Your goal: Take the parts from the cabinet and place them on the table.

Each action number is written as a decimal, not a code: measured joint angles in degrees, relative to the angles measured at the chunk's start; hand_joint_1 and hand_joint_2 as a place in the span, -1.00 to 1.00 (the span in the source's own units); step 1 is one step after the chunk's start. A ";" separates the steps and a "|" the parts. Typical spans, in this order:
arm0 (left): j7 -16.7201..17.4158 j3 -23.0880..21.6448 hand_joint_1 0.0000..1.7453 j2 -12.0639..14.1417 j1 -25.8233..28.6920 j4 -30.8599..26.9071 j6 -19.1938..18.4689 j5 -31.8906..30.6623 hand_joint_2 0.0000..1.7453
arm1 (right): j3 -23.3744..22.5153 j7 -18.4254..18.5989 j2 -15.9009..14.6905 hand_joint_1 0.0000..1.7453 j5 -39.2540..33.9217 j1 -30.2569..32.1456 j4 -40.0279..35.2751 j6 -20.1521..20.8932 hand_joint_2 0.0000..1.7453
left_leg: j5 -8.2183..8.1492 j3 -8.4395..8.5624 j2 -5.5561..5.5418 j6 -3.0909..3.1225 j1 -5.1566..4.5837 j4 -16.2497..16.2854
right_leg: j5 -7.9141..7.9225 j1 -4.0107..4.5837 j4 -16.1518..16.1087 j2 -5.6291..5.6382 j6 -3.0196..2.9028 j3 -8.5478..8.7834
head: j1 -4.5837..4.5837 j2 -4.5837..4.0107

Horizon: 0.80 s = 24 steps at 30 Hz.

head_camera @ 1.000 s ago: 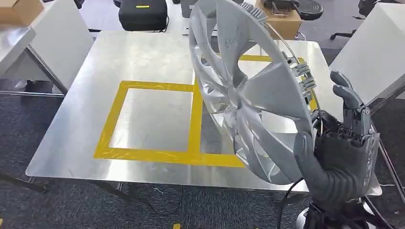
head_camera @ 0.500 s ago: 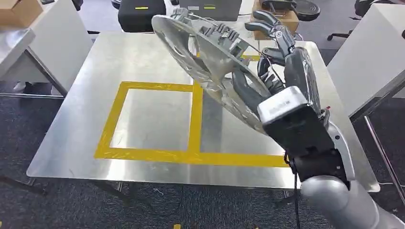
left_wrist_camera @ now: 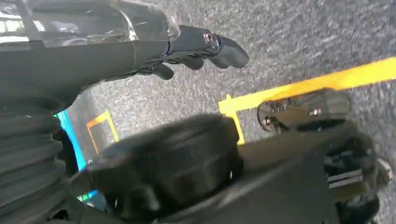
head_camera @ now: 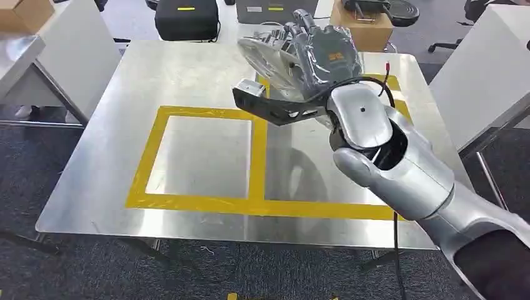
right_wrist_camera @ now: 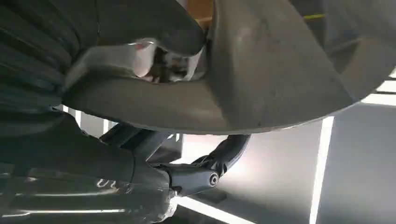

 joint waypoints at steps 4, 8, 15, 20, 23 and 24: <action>0.50 -0.46 -1.00 -0.96 0.09 0.00 -0.37 -0.50 1.00 | 3.10 0.13 -0.50 1.00 4.06 -1.73 10.36 5.78 1.00 | 0.03 -0.01 -0.48 0.02 -0.03 0.02 | 0.02 -0.03 -0.04 -0.23 0.02 0.04 | 0.02 0.00; 0.52 -1.33 -1.00 -1.33 -0.07 0.00 -0.65 -1.24 1.00 | 4.56 1.49 -0.92 1.00 5.71 -2.48 17.90 7.46 1.00 | 0.01 0.10 -0.70 0.02 -0.06 0.02 | 0.02 -0.04 -0.12 -0.22 0.03 0.08 | 0.00 0.00; 1.07 -2.45 -1.00 -1.57 -0.26 0.00 -0.94 -1.94 1.00 | 4.37 1.90 -3.17 1.00 14.14 -1.51 25.78 9.69 1.00 | 0.06 0.04 -1.62 0.08 -0.08 0.03 | 0.01 -0.06 -0.21 -0.71 0.03 0.25 | 0.02 0.00; 1.53 -2.99 -1.00 -1.73 -0.47 0.00 -1.44 -2.54 1.00 | 1.63 1.90 -4.57 1.00 16.62 0.35 28.34 13.36 1.00 | 0.07 0.11 -1.85 0.09 -0.10 0.03 | 0.01 -0.07 -0.28 -0.88 0.04 0.39 | 0.02 0.00; 1.62 -3.17 -1.00 -1.73 -0.58 0.00 -1.86 -2.80 1.00 | 0.15 1.90 -5.12 1.00 16.60 1.31 29.45 13.80 1.00 | 0.08 0.11 -1.77 0.10 -0.11 0.03 | 0.01 -0.07 -0.29 -0.86 0.04 0.39 | 0.02 0.00; 1.59 -3.21 -1.00 -1.73 -0.60 0.00 -1.92 -2.88 1.00 | -0.22 1.90 -5.22 1.00 16.54 1.53 29.76 13.80 1.00 | 0.08 0.12 -1.75 0.10 -0.11 0.03 | 0.01 -0.07 -0.29 -0.86 0.04 0.39 | 0.02 0.00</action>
